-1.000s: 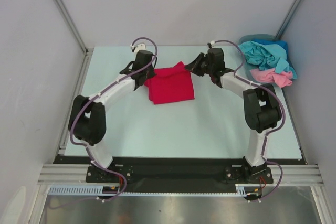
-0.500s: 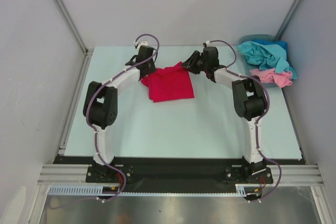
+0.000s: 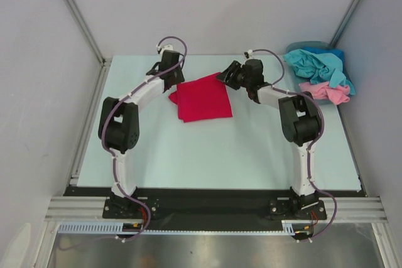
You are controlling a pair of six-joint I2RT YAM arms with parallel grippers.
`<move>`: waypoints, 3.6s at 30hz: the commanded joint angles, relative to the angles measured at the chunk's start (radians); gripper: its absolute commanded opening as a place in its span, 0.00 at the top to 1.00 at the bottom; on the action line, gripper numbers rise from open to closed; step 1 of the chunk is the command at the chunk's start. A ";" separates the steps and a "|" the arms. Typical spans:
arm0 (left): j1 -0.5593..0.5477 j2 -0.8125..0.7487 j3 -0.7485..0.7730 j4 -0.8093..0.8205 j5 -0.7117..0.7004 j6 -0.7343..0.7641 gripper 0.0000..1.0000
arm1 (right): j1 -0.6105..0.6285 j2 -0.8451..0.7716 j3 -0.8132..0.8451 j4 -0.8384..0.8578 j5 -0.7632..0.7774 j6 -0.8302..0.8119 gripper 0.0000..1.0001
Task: Fold and stack the t-shirts
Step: Fold the tshirt
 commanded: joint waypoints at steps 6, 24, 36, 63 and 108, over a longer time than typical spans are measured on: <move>0.021 -0.109 0.066 -0.053 -0.058 0.038 0.57 | 0.007 -0.215 -0.091 0.152 -0.011 -0.019 0.49; -0.033 -0.510 -0.704 0.394 0.310 -0.132 0.57 | -0.047 -0.532 -0.736 0.379 -0.063 0.018 0.42; -0.083 -0.663 -0.939 0.504 0.354 -0.212 0.58 | -0.065 -0.650 -0.915 0.353 -0.055 -0.023 0.40; -0.192 -0.779 -1.103 0.543 0.252 -0.247 0.57 | -0.128 -0.363 -0.981 0.862 -0.227 0.262 0.16; -0.151 -0.371 -0.596 0.258 0.112 -0.158 0.59 | 0.002 -0.432 -0.472 -0.146 0.187 -0.267 0.06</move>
